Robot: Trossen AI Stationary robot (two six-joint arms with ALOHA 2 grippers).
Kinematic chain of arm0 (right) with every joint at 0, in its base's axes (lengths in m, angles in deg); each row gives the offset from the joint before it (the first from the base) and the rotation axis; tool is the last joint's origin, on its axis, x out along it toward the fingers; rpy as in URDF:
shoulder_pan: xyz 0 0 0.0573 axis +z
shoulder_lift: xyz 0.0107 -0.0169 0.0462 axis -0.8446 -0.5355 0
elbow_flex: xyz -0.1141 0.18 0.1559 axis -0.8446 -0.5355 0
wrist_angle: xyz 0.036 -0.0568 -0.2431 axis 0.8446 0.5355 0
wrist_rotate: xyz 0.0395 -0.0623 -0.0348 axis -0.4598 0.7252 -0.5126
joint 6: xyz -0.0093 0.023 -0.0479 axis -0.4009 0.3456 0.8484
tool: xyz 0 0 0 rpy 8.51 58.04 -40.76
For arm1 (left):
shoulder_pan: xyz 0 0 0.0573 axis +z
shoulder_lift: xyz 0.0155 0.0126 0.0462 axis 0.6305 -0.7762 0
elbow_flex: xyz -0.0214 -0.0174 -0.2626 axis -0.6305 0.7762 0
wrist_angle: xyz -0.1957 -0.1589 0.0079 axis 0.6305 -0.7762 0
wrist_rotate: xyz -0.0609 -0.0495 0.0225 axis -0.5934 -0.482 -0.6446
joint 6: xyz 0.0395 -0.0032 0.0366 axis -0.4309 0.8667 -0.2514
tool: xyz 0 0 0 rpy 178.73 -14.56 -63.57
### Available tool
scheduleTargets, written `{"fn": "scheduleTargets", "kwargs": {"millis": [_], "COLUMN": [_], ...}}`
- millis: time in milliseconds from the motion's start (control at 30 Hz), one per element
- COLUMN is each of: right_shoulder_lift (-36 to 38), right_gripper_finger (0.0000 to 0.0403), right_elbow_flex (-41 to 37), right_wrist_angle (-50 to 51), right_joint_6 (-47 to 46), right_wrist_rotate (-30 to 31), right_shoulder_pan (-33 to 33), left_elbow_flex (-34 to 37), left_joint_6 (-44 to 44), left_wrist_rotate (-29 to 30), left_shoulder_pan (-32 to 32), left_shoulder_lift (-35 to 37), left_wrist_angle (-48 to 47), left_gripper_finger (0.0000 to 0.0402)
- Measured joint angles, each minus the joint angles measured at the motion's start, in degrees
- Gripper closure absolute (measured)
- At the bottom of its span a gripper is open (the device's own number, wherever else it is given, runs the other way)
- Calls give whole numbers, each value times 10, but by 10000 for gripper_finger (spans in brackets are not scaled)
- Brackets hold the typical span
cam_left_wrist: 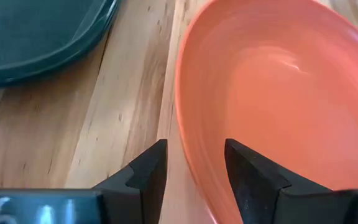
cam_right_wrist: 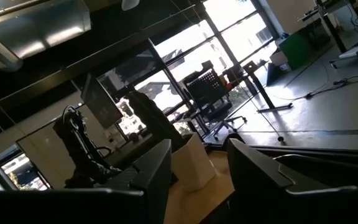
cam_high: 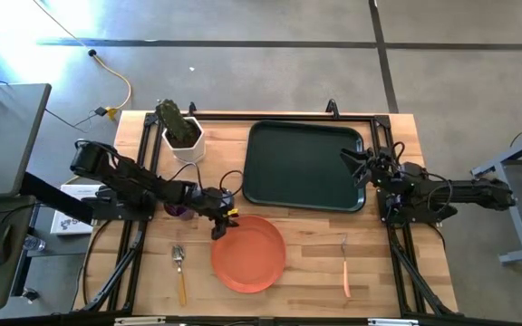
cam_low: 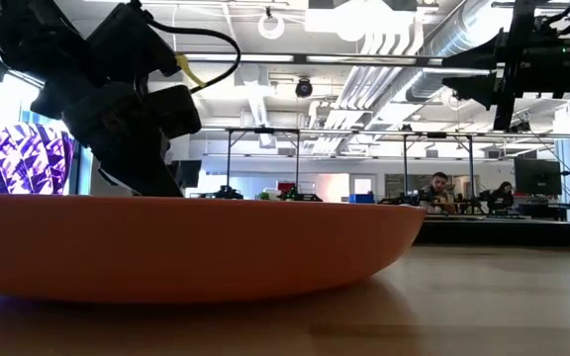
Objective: Pick and place plate/cup/fork/spoon on tray
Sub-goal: Put the orange plate on the top left of the black tray
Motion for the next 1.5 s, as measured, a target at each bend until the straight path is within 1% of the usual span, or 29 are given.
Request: {"fn": "scheduleTargets", "kwargs": {"millis": [133,200,300,367,467,567,667,700,833,900,1000,1100,1200,1267,1367,1500], "right_shoulder_lift": [-1,-4,-17,-31,-60,-103,-148,-161,-201,-206,-204,-200,-192,-186,-177,-177], "right_gripper_finger": [253,253,253,253,253,253,253,253,253,253,253,253,253,253,253,253], "right_elbow_flex": [1,1,2,2,3,3,3,3,3,3,3,4,4,8,27,64], "right_wrist_angle": [-5,-4,-2,-2,9,16,14,14,7,-14,-67,-139,-211,-241,-238,-186], "right_joint_6": [6,6,3,4,5,-24,-48,-50,-62,-59,-28,30,97,118,141,157], "right_wrist_rotate": [5,5,9,11,32,40,40,50,129,145,143,134,66,26,19,27], "right_shoulder_pan": [7,9,13,14,14,14,22,27,53,64,82,96,103,102,102,102], "left_elbow_flex": [1,-1,-1,-7,-18,-46,-80,-93,-139,-159,-183,-206,-218,-231,-274,-364], "left_joint_6": [-31,-44,-59,-63,-81,-120,-132,-132,-152,-156,-157,-161,-142,-116,-88,-70], "left_wrist_rotate": [-1,-2,-10,-20,-34,-31,-20,-10,9,24,36,42,48,50,46,45], "left_shoulder_pan": [0,0,0,2,4,7,25,33,81,113,166,218,258,274,282,280], "left_shoulder_lift": [-17,-27,-34,-30,-26,-17,-12,-12,-12,-12,-12,-16,-48,-85,-144,-228], "left_wrist_angle": [13,18,14,20,4,11,9,7,9,7,5,22,90,144,185,171], "left_gripper_finger": [295,322,372,391,388,393,398,397,395,397,398,397,397,397,397,397]}}
